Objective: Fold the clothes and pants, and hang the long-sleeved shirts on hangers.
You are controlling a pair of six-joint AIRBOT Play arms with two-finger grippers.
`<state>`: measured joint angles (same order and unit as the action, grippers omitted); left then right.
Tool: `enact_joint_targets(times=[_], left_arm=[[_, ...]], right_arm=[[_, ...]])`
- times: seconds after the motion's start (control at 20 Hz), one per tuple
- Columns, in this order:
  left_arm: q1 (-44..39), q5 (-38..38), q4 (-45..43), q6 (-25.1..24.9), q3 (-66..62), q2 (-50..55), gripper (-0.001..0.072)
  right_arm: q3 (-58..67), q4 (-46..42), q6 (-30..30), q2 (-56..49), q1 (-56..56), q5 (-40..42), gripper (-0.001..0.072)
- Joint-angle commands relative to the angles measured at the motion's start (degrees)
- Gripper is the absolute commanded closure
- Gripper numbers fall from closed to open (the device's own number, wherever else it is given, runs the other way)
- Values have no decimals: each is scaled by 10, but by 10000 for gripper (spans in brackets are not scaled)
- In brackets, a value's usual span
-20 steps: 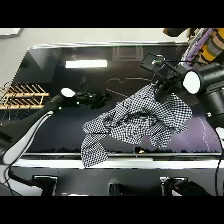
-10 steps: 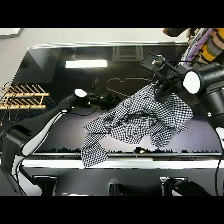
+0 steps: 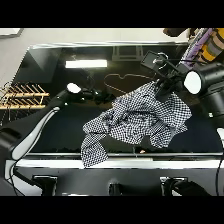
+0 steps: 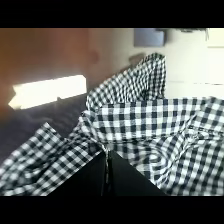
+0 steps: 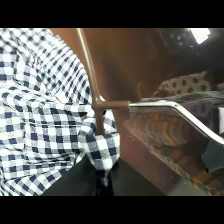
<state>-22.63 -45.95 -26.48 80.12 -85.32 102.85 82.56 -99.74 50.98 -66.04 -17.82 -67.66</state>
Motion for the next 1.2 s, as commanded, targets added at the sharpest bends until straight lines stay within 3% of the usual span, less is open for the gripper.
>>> enact_joint_targets(times=[0.0, 0.2, 0.7, 1.15], left_arm=[[20, 6, -128, 39, -1, -68, 688], [22, 44, -232, 80, -1, -144, 689], [14, 38, -258, 80, -6, -171, 688], [-3, 25, -287, 85, -6, -148, 688]], right_arm=[[0, -4, -2, 14, -1, -8, 686], [0, -4, -15, 25, -17, -66, 686], [0, -92, 3, 21, -49, -40, 686], [0, -104, 22, 48, -49, -45, 686]])
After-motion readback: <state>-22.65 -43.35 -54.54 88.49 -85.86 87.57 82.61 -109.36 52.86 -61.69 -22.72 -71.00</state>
